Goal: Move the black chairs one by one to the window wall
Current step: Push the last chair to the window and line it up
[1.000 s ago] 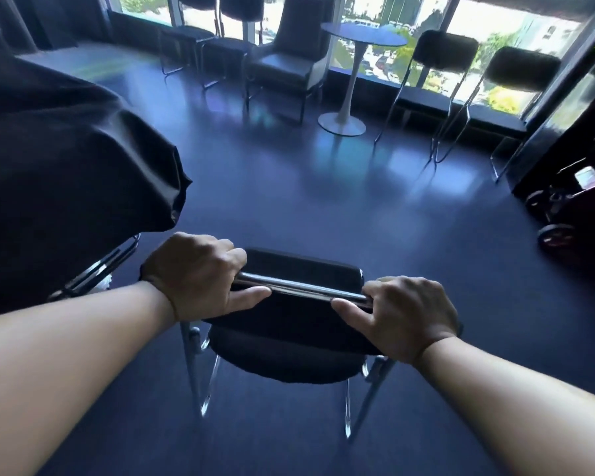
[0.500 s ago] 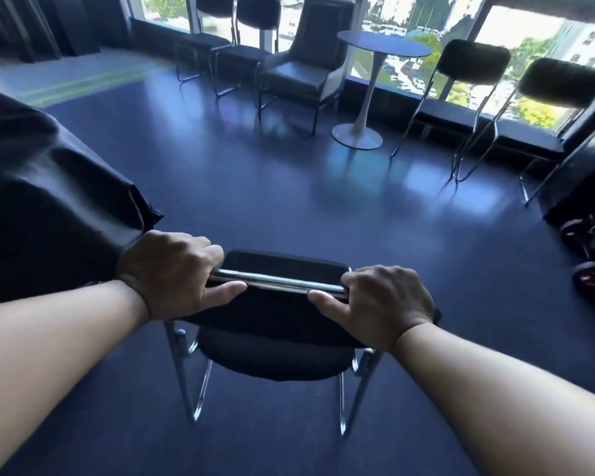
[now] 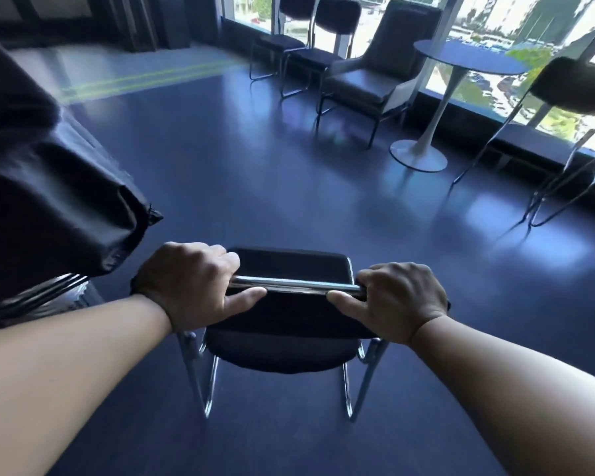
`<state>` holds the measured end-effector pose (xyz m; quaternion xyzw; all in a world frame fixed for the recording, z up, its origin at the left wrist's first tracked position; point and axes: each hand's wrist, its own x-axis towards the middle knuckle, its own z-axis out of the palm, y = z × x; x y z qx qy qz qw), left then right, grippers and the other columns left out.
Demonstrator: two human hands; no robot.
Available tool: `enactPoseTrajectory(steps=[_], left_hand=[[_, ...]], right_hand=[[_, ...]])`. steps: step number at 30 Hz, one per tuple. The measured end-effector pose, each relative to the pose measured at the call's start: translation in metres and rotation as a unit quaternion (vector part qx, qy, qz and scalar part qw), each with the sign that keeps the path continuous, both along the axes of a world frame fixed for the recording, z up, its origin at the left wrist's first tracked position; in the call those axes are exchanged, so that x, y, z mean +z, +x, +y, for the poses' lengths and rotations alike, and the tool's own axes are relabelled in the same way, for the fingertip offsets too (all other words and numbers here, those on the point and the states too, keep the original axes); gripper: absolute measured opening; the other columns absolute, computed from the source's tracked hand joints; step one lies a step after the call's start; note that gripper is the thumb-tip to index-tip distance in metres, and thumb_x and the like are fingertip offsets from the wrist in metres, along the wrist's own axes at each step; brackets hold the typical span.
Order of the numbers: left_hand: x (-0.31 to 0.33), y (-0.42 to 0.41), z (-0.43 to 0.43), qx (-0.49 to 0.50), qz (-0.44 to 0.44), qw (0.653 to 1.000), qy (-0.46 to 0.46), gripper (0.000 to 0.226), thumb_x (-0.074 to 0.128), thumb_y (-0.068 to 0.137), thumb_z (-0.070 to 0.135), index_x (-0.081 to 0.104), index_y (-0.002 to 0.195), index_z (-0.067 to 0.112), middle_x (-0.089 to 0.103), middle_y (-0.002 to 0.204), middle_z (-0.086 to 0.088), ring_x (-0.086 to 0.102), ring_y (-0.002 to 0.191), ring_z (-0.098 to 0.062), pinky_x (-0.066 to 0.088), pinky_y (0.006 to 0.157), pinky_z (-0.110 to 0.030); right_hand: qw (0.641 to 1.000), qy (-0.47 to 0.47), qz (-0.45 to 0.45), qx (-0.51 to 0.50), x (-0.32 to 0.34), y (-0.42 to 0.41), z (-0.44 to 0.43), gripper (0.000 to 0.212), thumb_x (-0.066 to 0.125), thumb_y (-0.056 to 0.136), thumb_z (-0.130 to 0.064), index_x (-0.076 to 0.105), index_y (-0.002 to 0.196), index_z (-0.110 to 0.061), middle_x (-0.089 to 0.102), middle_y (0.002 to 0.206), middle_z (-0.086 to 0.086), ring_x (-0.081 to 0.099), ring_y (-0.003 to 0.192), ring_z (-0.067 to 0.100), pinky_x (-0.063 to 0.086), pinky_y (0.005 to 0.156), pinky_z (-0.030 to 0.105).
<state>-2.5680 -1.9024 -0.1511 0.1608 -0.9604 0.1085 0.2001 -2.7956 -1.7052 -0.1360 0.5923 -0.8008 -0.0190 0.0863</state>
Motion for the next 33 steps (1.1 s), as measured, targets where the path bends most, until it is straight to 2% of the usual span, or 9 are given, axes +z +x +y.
enactPoseTrajectory(steps=[6,10,13,18,21,23,27,33], left_hand=[[-0.001,-0.029,-0.011,0.014,0.000,1.000,-0.008,0.061,0.037,0.084,0.072,0.046,0.060,0.017,0.050,0.055,0.000,0.055,0.047,-0.028,0.028,0.050,-0.027],[-0.001,-0.041,-0.037,0.017,0.000,1.000,-0.013,0.062,0.035,0.085,0.072,0.046,0.059,0.016,0.050,0.055,-0.001,0.054,0.046,-0.029,0.031,0.048,-0.028],[0.000,-0.050,-0.062,0.018,0.004,1.000,-0.018,0.060,0.037,0.084,0.070,0.045,0.058,0.017,0.049,0.054,-0.002,0.054,0.045,-0.029,0.032,0.047,-0.028],[0.003,-0.080,-0.119,0.017,0.018,0.999,-0.028,0.056,0.040,0.083,0.070,0.039,0.059,0.020,0.047,0.054,-0.002,0.052,0.044,-0.028,0.030,0.047,-0.027],[0.007,-0.096,-0.150,0.006,0.023,0.999,-0.029,0.051,0.042,0.082,0.071,0.032,0.062,0.025,0.047,0.053,-0.001,0.051,0.043,-0.028,0.026,0.049,-0.025],[0.006,-0.112,-0.174,0.014,0.024,0.999,-0.029,0.053,0.042,0.082,0.071,0.035,0.060,0.023,0.047,0.053,-0.001,0.051,0.043,-0.028,0.024,0.050,-0.025],[0.006,-0.148,-0.220,0.027,0.017,0.999,-0.016,0.057,0.042,0.082,0.071,0.042,0.056,0.020,0.047,0.052,-0.001,0.050,0.042,-0.027,0.022,0.050,-0.024],[0.004,-0.183,-0.283,0.029,0.036,0.999,-0.009,0.054,0.041,0.083,0.070,0.034,0.059,0.022,0.046,0.052,-0.001,0.049,0.041,-0.027,0.022,0.049,-0.024]], right_hand=[[1.000,-0.012,0.007,0.017,0.002,-0.037,-0.019,0.094,-0.005,0.068,-0.088,0.059,0.072,-0.019,0.067,0.081,-0.005,0.065,0.077,0.023,0.034,0.061,0.032],[1.000,-0.003,0.000,0.020,0.005,-0.046,-0.041,0.086,0.008,0.075,-0.088,0.058,0.071,-0.018,0.066,0.079,-0.003,0.065,0.078,0.026,0.037,0.063,0.033],[1.000,-0.009,-0.003,0.022,0.005,-0.052,-0.062,0.081,0.011,0.076,-0.088,0.053,0.068,-0.019,0.066,0.078,-0.001,0.065,0.078,0.027,0.037,0.063,0.033],[1.000,-0.009,-0.014,0.024,0.007,-0.080,-0.117,0.077,0.009,0.076,-0.087,0.049,0.068,-0.021,0.066,0.079,-0.001,0.065,0.080,0.027,0.037,0.063,0.034],[1.000,0.003,-0.012,0.016,0.008,-0.093,-0.146,0.080,0.005,0.073,-0.087,0.048,0.067,-0.021,0.055,0.069,-0.002,0.063,0.077,0.026,0.039,0.064,0.034],[1.000,0.001,-0.008,0.022,0.008,-0.113,-0.174,0.084,-0.001,0.070,-0.088,0.051,0.068,-0.021,0.052,0.068,-0.004,0.063,0.076,0.025,0.040,0.063,0.034],[1.000,0.008,-0.003,0.013,0.007,-0.155,-0.227,0.097,-0.005,0.066,-0.089,0.066,0.083,-0.026,0.065,0.080,-0.005,0.064,0.080,0.022,0.038,0.064,0.034],[1.000,0.004,-0.006,0.027,0.007,-0.194,-0.296,0.091,-0.007,0.065,-0.088,0.059,0.074,-0.025,0.064,0.077,-0.005,0.064,0.078,0.023,0.036,0.063,0.034]])
